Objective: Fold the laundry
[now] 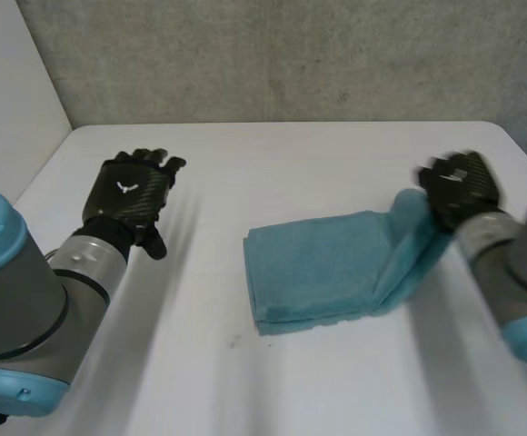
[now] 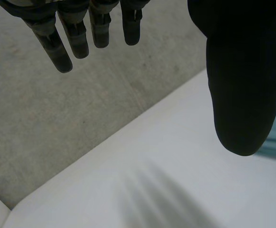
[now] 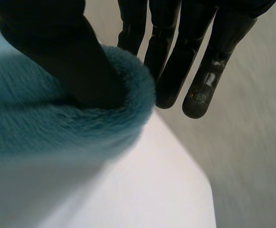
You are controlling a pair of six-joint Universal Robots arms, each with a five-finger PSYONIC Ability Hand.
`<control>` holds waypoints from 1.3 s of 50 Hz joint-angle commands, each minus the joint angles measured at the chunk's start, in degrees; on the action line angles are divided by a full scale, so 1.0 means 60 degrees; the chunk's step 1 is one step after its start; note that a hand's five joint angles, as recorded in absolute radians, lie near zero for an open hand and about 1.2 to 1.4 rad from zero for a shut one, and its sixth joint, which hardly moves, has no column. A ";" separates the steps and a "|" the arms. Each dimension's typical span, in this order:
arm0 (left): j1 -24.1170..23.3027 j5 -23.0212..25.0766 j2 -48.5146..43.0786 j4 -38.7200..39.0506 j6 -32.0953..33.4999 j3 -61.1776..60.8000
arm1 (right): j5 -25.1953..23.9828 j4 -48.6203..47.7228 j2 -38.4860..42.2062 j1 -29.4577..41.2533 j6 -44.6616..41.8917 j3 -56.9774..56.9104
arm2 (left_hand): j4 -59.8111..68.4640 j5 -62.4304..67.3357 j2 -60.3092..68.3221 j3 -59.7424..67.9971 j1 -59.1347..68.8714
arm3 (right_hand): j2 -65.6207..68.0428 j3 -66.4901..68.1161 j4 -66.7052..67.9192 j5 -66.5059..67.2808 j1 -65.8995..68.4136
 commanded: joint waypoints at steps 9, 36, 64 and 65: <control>0.0088 0.0033 0.0254 -0.0039 -0.1024 0.0077 | -0.0049 0.0822 0.2532 0.5249 0.0040 -0.1329 | 0.0079 -0.0186 0.0066 0.0059 -0.0038 | 0.2110 0.2016 0.1948 0.2330 0.4337; -0.2754 -0.0011 -0.3276 -0.1108 -0.3778 0.4208 | -0.1337 0.2361 0.0462 0.1324 0.4713 -0.1692 | 0.0332 0.0066 0.0319 0.0312 0.0215 | -0.9557 -0.9651 -0.9719 -0.9337 -0.7329; -0.2345 -0.0054 -0.2651 -0.3262 -0.4364 0.4413 | -0.1367 0.3667 0.0746 0.1089 0.5006 -0.3144 | 0.0135 -0.0130 0.0122 0.0115 0.0019 | -0.9557 -0.9651 -0.9719 -0.9337 -0.7329; -0.2169 -0.0055 -0.2138 -0.3276 -0.4349 0.4428 | -0.1338 0.3652 0.0325 0.1075 0.5021 -0.3173 | 0.0108 -0.0158 0.0095 0.0088 -0.0009 | -0.9557 -0.9651 -0.9719 -0.9337 -0.7329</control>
